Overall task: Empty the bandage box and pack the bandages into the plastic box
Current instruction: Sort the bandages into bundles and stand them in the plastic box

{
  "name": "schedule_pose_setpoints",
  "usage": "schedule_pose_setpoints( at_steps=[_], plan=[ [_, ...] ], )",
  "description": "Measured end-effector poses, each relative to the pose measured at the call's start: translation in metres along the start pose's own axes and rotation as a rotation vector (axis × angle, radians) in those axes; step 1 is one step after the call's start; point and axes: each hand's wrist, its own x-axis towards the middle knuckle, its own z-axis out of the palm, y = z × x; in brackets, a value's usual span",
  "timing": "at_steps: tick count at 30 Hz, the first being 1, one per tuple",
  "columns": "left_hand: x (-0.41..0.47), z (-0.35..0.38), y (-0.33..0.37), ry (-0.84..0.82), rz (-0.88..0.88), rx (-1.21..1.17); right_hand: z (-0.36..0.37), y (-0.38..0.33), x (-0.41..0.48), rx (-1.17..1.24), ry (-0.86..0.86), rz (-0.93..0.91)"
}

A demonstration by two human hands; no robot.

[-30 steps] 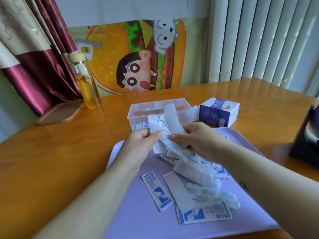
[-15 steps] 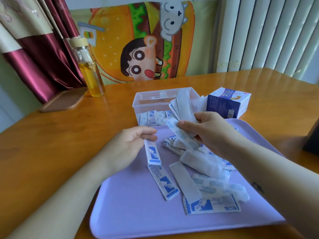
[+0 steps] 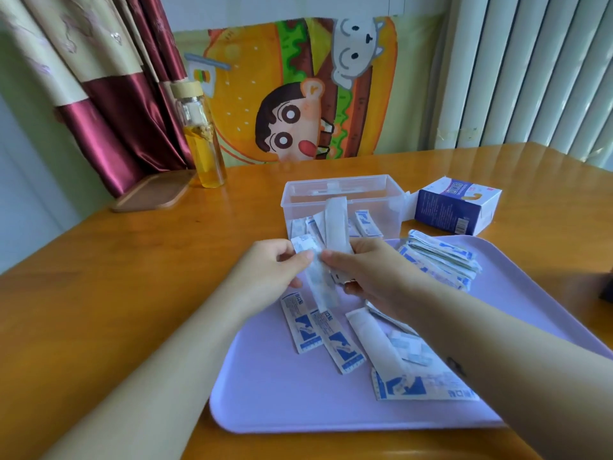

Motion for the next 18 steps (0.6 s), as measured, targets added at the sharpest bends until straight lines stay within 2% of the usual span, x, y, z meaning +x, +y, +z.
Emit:
schedule_pose_setpoints(
  at_steps=[4, 10, 11, 13, 15, 18],
  plan=[
    [0.016, -0.003, -0.004, -0.128, -0.195, -0.194, -0.011, -0.001, -0.008, 0.097, 0.066, 0.055],
    [0.022, -0.001, 0.002, -0.101, -0.114, 0.24, -0.025, -0.001, -0.016, 0.068, 0.096, 0.023],
    [0.019, -0.003, 0.006, -0.08, -0.068, 0.29, -0.026, -0.001, -0.017, 0.036, 0.103, -0.002],
    [0.013, -0.004, 0.014, -0.056, 0.02, 0.246, -0.026, -0.001, -0.018, -0.05, 0.123, -0.068],
    [0.003, 0.0, 0.024, -0.127, 0.04, 0.102, -0.024, -0.002, -0.019, -0.184, 0.162, -0.15],
    [-0.007, 0.014, 0.029, -0.257, 0.017, -0.086, -0.021, 0.0, -0.023, -0.555, 0.294, -0.338]
  ],
)
